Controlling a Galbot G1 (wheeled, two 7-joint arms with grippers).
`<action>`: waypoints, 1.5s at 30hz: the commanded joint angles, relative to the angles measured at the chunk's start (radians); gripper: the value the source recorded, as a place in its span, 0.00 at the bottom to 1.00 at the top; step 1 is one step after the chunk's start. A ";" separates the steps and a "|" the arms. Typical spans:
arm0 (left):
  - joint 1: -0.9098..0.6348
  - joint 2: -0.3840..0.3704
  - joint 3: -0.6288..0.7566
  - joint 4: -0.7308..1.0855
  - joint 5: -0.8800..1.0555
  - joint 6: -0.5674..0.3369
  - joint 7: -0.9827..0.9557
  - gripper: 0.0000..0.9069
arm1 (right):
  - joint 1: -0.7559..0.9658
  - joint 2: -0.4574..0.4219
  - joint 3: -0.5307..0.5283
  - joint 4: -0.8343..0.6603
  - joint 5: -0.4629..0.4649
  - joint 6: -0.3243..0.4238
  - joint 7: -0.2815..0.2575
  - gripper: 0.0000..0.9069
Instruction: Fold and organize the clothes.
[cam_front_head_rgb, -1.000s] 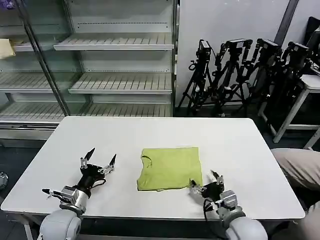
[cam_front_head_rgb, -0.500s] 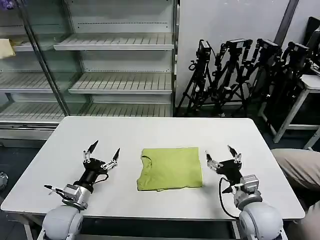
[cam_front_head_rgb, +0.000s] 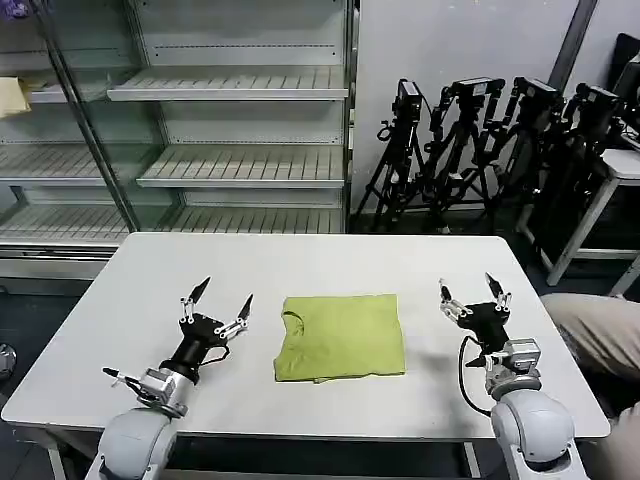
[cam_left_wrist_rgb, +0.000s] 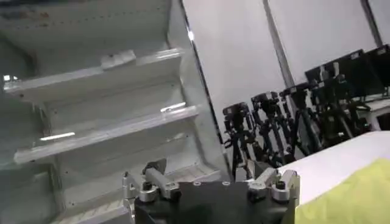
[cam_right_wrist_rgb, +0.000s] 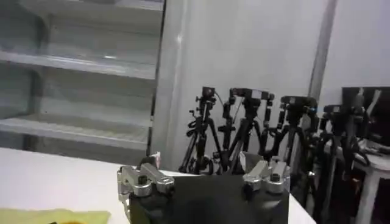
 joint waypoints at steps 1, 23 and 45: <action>-0.018 0.004 0.025 -0.004 -0.018 0.004 -0.024 1.00 | 0.010 -0.011 0.026 -0.025 0.001 0.044 -0.001 1.00; 0.023 -0.020 -0.064 -0.049 -0.004 0.000 -0.010 1.00 | 0.022 -0.034 -0.023 0.001 0.014 0.035 0.022 1.00; -0.020 -0.060 -0.127 0.003 0.024 -0.072 0.072 1.00 | 0.030 -0.091 -0.057 0.026 -0.017 0.014 0.044 1.00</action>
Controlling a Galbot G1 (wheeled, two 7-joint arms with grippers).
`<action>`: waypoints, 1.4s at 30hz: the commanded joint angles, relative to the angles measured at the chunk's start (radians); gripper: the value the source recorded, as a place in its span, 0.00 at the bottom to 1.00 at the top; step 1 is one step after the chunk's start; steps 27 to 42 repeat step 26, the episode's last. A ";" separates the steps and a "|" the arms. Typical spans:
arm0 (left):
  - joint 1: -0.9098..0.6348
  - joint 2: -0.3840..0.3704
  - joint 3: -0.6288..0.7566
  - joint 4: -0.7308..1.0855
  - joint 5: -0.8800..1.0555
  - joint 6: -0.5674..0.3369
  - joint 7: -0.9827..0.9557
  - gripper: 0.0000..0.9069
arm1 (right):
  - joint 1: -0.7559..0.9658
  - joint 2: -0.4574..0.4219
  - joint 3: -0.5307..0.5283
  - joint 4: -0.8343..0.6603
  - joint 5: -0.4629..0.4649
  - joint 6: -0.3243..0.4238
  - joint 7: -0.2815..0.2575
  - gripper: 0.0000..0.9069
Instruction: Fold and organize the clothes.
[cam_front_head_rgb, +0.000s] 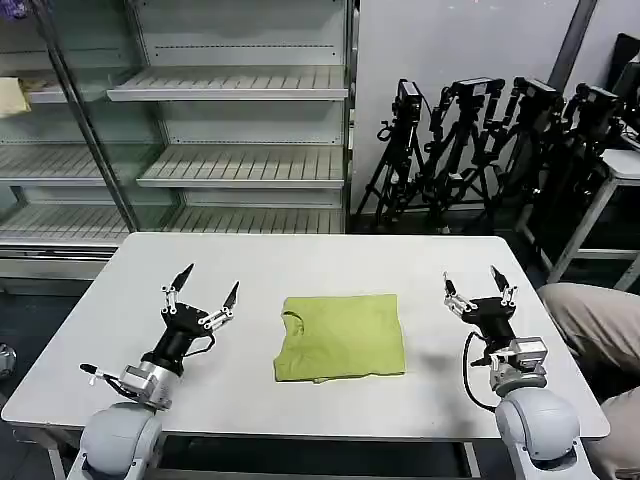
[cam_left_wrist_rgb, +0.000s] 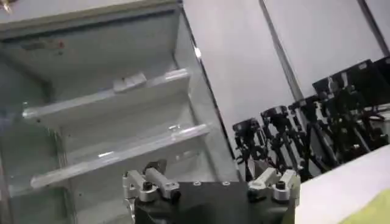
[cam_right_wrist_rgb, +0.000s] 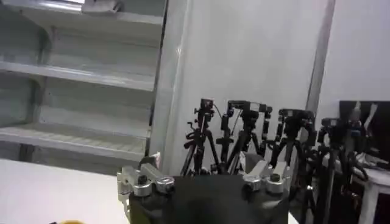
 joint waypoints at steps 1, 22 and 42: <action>-0.017 -0.047 -0.042 0.026 0.011 -0.022 0.033 1.00 | 0.025 -0.048 -0.044 0.018 -0.036 -0.017 0.029 1.00; -0.036 0.098 0.041 0.014 -0.054 0.069 -0.023 1.00 | -0.164 0.082 0.064 0.108 -0.139 0.074 -0.023 1.00; -0.061 0.092 0.048 0.028 -0.066 0.070 -0.032 1.00 | -0.174 0.084 0.067 0.114 -0.159 0.079 -0.032 1.00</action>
